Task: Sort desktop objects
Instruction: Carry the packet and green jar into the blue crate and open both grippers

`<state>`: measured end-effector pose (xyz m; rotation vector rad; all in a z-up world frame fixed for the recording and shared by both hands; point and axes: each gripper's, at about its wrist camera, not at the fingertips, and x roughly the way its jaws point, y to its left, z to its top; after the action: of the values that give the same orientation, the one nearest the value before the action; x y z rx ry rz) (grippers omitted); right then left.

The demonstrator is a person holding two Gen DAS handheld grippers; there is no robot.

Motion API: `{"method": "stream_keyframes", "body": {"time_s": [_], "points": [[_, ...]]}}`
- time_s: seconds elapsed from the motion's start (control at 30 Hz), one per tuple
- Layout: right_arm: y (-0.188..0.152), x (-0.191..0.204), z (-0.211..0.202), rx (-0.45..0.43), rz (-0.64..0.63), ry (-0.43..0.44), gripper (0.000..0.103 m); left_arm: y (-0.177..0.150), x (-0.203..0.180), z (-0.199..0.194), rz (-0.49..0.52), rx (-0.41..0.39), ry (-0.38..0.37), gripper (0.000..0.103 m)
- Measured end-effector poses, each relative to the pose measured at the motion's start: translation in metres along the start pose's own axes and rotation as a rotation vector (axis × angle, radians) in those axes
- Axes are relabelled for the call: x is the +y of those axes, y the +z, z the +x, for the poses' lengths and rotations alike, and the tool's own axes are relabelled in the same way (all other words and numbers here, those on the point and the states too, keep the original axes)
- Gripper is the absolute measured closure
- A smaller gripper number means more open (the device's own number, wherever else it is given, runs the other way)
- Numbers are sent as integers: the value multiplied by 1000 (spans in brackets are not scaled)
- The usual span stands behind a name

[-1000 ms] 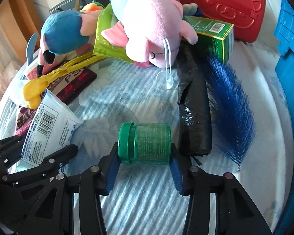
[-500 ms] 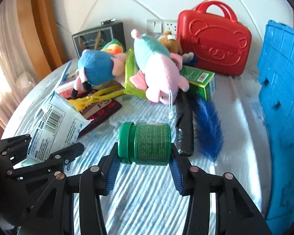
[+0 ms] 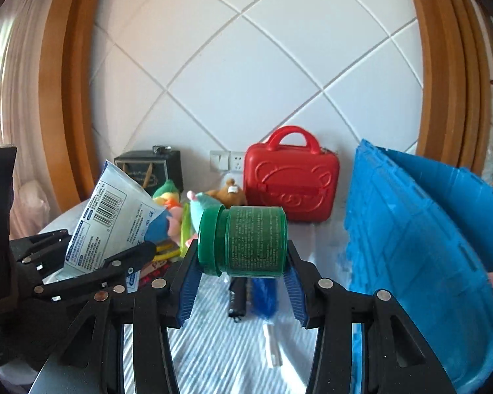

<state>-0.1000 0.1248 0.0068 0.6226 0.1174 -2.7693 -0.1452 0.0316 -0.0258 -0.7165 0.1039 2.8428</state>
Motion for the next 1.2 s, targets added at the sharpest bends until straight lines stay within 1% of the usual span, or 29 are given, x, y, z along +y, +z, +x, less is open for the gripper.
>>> {"method": "stream_keyframes", "body": {"time_s": [0.1, 0.17, 0.23, 0.33, 0.4, 0.5, 0.6, 0.73, 0.87, 1.03, 1.2], "points": [[9, -21, -29, -48, 3, -54, 57, 16, -30, -7, 26, -45, -46, 77], [13, -39, -48, -84, 12, -89, 57, 26, -53, -8, 45, -61, -76, 77], [15, -61, -64, -114, 26, -141, 57, 36, -77, -10, 58, -82, -106, 77], [12, -100, -80, -126, 59, -230, 57, 48, -117, -14, 87, -122, -154, 77], [10, -128, -89, -132, 93, -267, 57, 55, -144, -18, 113, -147, -175, 77], [5, -166, -101, -146, 117, -336, 57, 65, -184, -20, 136, -157, -201, 77], [0, -200, -110, -146, 119, -408, 57, 71, -221, -16, 149, -144, -226, 77], [-10, -240, -122, -126, 144, -450, 57, 75, -265, -9, 173, -104, -250, 77], [-23, -267, -131, -104, 168, -474, 57, 72, -301, 0, 212, -59, -257, 77], [-30, -290, -132, -80, 179, -495, 57, 66, -323, 15, 228, 4, -269, 77], [-32, -305, -124, -58, 173, -494, 57, 67, -327, 26, 195, 45, -260, 77]]}}
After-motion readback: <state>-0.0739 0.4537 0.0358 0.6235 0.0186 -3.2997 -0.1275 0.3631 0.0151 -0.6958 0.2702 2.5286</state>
